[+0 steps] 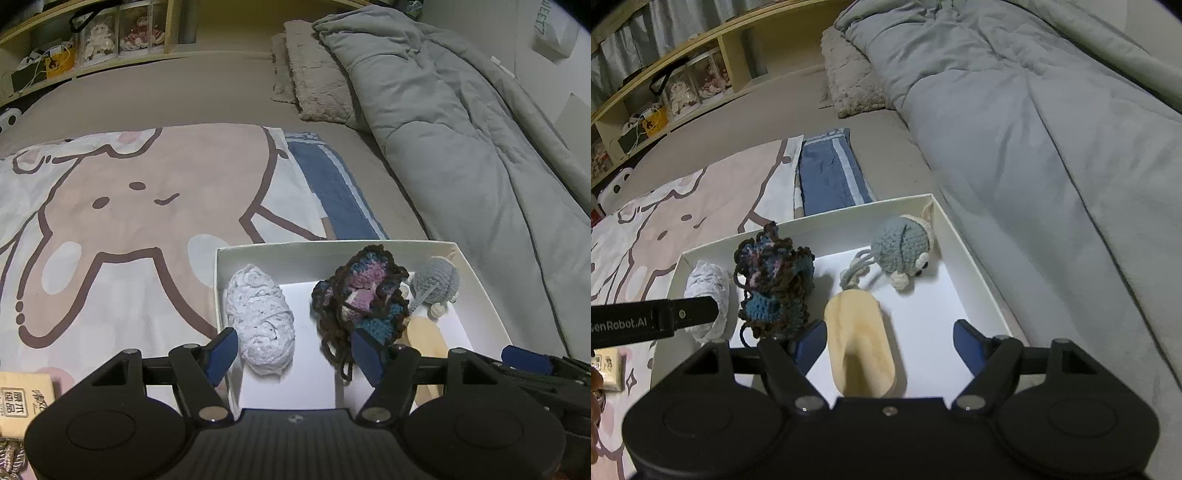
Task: Organize objects
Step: 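Carry yarn ball and wooden board into the white tray and release both, then withdraw both tools from the tray toward the remaining toys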
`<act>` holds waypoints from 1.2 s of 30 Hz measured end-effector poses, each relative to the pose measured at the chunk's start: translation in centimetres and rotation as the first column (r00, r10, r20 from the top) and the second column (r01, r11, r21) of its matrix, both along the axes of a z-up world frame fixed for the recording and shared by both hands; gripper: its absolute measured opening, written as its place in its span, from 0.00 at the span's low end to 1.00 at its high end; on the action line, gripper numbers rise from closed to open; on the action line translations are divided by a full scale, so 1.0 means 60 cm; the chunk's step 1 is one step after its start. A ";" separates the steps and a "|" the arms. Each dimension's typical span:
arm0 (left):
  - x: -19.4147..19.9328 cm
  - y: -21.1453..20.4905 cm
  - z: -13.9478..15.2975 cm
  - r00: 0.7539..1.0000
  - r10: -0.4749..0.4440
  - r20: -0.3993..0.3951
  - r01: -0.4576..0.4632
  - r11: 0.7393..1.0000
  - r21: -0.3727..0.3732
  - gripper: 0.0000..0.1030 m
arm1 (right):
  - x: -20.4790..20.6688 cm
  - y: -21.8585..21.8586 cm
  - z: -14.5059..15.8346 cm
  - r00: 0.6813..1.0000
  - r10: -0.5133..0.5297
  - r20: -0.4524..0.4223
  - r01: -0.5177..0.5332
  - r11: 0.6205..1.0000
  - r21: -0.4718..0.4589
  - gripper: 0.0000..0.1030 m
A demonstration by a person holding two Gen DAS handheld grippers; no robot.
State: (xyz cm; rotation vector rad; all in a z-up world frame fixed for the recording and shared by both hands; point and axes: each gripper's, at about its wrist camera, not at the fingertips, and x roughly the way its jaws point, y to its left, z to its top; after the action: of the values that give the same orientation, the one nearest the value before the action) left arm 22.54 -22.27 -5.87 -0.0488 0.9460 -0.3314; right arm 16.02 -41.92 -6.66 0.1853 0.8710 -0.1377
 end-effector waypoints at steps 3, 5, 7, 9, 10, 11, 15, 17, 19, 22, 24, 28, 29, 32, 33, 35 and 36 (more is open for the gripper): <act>-0.003 0.000 0.005 1.000 -0.003 -0.001 0.003 1.000 0.005 0.67 | 0.002 0.000 0.001 1.000 0.000 -0.002 0.000 1.000 0.001 0.74; -0.006 0.001 0.008 1.000 0.000 -0.004 0.000 1.000 0.012 0.67 | 0.002 0.001 0.001 1.000 0.002 -0.005 -0.002 1.000 0.001 0.74; -0.009 0.003 0.011 1.000 0.004 -0.008 -0.004 1.000 0.021 0.67 | -0.001 0.002 0.002 1.000 0.006 -0.006 -0.006 1.000 -0.003 0.74; -0.015 0.006 0.015 1.000 0.008 -0.012 -0.007 1.000 0.026 0.67 | -0.006 0.003 0.005 1.000 0.007 -0.005 -0.008 1.000 -0.011 0.74; -0.019 0.008 0.017 1.000 0.008 -0.012 -0.007 1.000 0.029 0.67 | -0.009 0.004 0.007 1.000 0.008 -0.005 -0.009 1.000 -0.015 0.74; -0.024 0.010 0.019 1.000 0.008 -0.011 -0.008 0.999 0.031 0.67 | -0.012 0.006 0.011 1.000 0.012 -0.001 -0.013 1.000 -0.019 0.74; -0.044 0.019 0.027 1.000 0.015 -0.004 -0.014 0.999 0.041 0.67 | -0.031 0.011 0.026 1.000 0.019 0.016 -0.018 1.000 -0.021 0.74; -0.057 0.025 0.031 1.000 0.024 -0.006 -0.024 0.999 0.036 0.69 | -0.042 0.013 0.033 1.000 0.011 0.021 -0.010 1.000 -0.026 0.74; -0.069 0.030 0.034 1.000 0.024 -0.005 -0.024 0.999 0.040 0.71 | -0.054 0.014 0.038 1.000 -0.003 0.024 0.003 1.000 -0.025 0.75; -0.089 0.037 0.041 1.000 0.022 0.002 -0.022 0.998 0.051 0.73 | -0.072 0.016 0.045 1.000 -0.011 0.026 0.011 1.000 -0.014 0.75; -0.101 0.042 0.045 1.000 0.023 0.006 -0.023 0.998 0.054 0.75 | -0.084 0.022 0.049 1.000 -0.010 0.024 0.011 1.000 -0.022 0.75; -0.125 0.054 0.055 1.000 0.023 0.011 -0.023 0.998 0.052 0.75 | -0.105 0.034 0.057 1.000 -0.009 0.022 0.010 0.999 -0.041 0.76; -0.130 0.057 0.057 1.000 0.021 0.014 -0.021 0.998 0.051 0.76 | -0.111 0.037 0.060 1.000 -0.010 0.023 0.011 0.999 -0.044 0.76; -0.148 0.064 0.065 1.000 0.015 0.024 -0.016 0.999 0.050 0.79 | -0.129 0.047 0.072 0.999 -0.011 0.034 0.013 0.999 -0.050 0.79; -0.153 0.067 0.066 1.000 0.011 0.026 -0.012 0.999 0.050 0.80 | -0.136 0.050 0.075 0.999 -0.010 0.038 0.012 0.999 -0.053 0.80; -0.164 0.072 0.070 0.999 0.009 0.031 -0.011 0.999 0.050 0.81 | -0.148 0.054 0.078 0.999 -0.016 0.039 0.018 0.998 -0.059 0.83; -0.170 0.075 0.072 0.999 0.009 0.034 -0.011 0.999 0.050 0.83 | -0.154 0.055 0.079 0.999 -0.021 0.039 0.024 0.998 -0.061 0.84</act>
State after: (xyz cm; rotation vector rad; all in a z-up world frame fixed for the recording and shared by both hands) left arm 12.36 -17.75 -1.55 -0.0021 0.9199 -0.2979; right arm 6.77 -38.64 -1.93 0.1402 0.8260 -0.1812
